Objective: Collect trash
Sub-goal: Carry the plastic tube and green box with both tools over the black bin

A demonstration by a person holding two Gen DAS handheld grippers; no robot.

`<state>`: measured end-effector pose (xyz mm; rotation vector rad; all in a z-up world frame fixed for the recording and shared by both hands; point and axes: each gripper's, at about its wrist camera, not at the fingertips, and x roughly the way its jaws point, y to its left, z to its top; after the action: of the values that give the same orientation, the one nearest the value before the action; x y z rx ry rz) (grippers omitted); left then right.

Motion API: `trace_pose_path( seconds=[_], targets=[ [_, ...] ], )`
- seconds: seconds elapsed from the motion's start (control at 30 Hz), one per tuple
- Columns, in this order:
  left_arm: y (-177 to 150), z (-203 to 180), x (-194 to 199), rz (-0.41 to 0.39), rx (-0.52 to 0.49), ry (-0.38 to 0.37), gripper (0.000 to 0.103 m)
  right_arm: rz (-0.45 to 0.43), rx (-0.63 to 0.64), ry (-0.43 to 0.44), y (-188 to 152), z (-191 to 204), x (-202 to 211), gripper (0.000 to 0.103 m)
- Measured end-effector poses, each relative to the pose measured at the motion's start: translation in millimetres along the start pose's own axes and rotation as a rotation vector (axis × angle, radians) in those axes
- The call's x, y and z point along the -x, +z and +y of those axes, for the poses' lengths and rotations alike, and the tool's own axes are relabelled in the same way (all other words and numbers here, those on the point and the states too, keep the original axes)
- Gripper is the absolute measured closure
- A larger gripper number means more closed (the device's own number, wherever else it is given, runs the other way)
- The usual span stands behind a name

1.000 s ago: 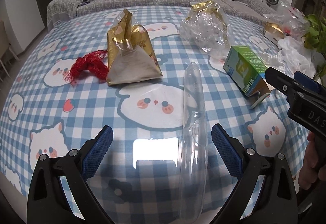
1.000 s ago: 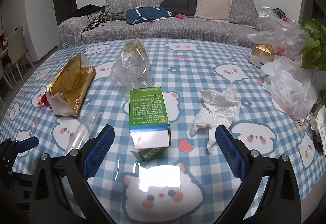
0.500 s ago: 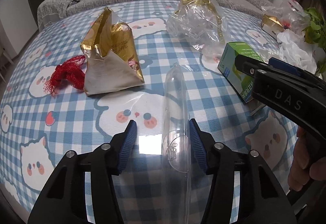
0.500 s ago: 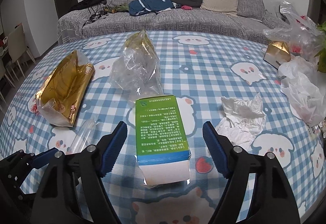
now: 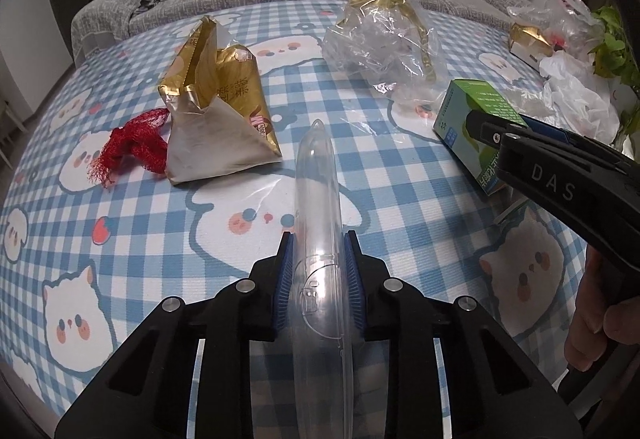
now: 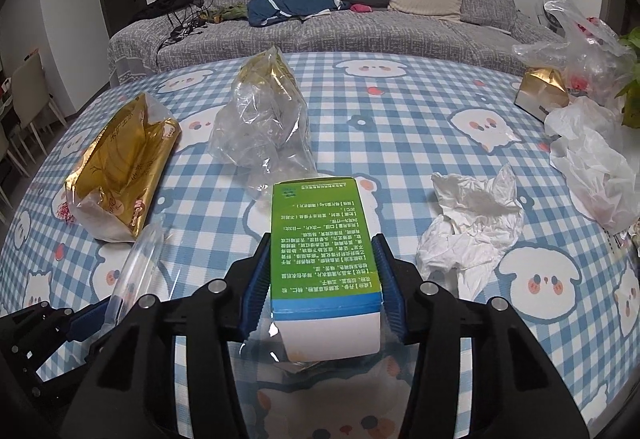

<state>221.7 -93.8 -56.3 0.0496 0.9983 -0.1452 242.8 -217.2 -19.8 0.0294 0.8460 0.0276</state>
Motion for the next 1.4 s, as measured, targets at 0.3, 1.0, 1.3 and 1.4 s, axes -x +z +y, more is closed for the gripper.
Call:
trace_pose_path(
  seconds=[0.3,1.0,1.3,1.4],
  targets=[
    [-2.5,1.6,7.4,-0.014,0.007,-0.001,0.078,-0.019,0.021,-0.013,-7.5,3.1,13.2,0.056],
    [-20.9,3.8,39.8,-0.039,0.019,0.002,0.078,-0.042,0.038,-0.021,-35.1,2.3,57.9,0.056],
    [-36.9,6.9,60.9,-0.050,0.026,0.003,0.078,-0.052,0.044,-0.015,-53.9,8.8,83.3,0.057],
    [-41.9,10.0,68.5,-0.053,0.033,0.001,0.078,-0.051,0.044,-0.010,-59.3,11.0,90.6,0.057]
  ],
)
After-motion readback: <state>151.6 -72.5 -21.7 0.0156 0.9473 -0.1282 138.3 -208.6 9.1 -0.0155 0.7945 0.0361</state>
